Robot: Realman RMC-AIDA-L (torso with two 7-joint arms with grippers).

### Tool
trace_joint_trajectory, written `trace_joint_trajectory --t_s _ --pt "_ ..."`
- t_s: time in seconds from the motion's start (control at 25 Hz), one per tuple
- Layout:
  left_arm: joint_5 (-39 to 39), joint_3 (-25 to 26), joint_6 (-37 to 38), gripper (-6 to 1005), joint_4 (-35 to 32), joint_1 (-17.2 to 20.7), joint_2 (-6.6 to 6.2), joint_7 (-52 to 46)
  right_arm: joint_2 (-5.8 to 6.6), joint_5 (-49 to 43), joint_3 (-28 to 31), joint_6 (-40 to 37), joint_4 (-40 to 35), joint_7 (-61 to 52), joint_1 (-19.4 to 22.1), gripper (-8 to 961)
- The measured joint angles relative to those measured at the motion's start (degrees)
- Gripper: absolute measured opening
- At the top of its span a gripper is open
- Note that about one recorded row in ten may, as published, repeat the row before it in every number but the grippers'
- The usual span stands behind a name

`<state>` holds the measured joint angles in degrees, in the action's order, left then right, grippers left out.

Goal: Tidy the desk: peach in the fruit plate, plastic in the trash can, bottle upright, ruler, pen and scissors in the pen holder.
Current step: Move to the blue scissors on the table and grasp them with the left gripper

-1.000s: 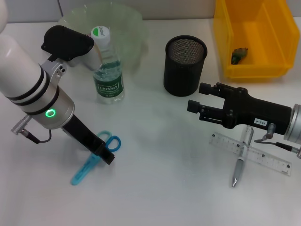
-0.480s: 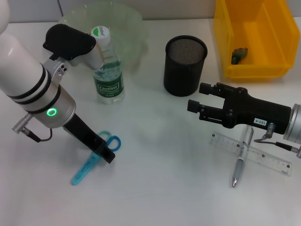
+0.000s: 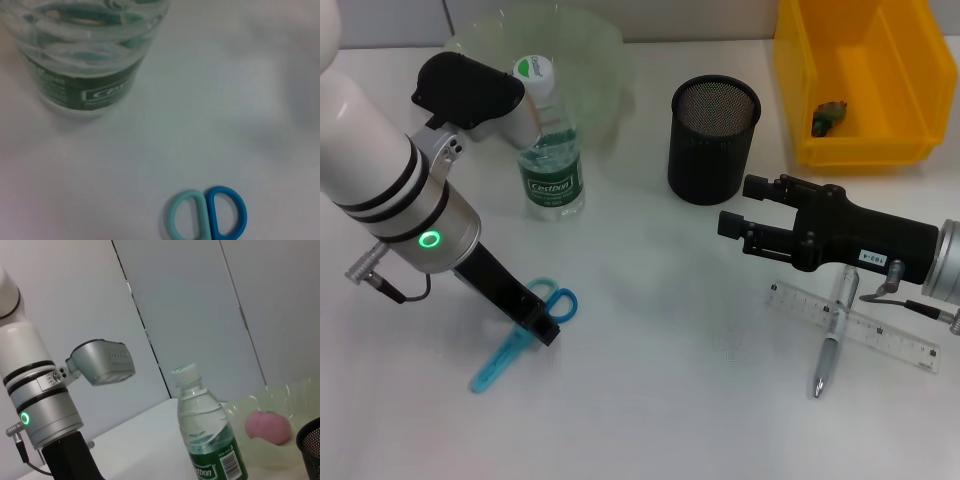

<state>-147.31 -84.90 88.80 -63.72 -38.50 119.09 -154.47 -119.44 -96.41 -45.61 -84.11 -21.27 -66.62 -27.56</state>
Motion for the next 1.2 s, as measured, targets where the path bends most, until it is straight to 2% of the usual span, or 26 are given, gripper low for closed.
trace_joint_trajectory --t_s 0.04,0.72,0.96,1.2 --pt "0.01 -0.04 0.07 552 0.06 -0.04 0.0 0.15 0.0 0.0 0.0 0.0 0.0 0.0 -0.1 758" --pt "-1.39 -1.23 -0.12 559 0.19 -0.44 0.0 -0.3 0.0 0.0 0.0 -0.21 0.09 0.0 -0.31 758" --pt "-1.45 -1.54 -0.21 480 0.18 -0.57 0.0 -0.57 0.0 0.01 0.0 -0.01 0.09 0.01 -0.3 758" --pt "-1.37 -1.53 -0.21 480 0.18 -0.81 0.0 -0.58 0.0 0.4 0.0 0.01 0.09 0.0 -0.34 759"
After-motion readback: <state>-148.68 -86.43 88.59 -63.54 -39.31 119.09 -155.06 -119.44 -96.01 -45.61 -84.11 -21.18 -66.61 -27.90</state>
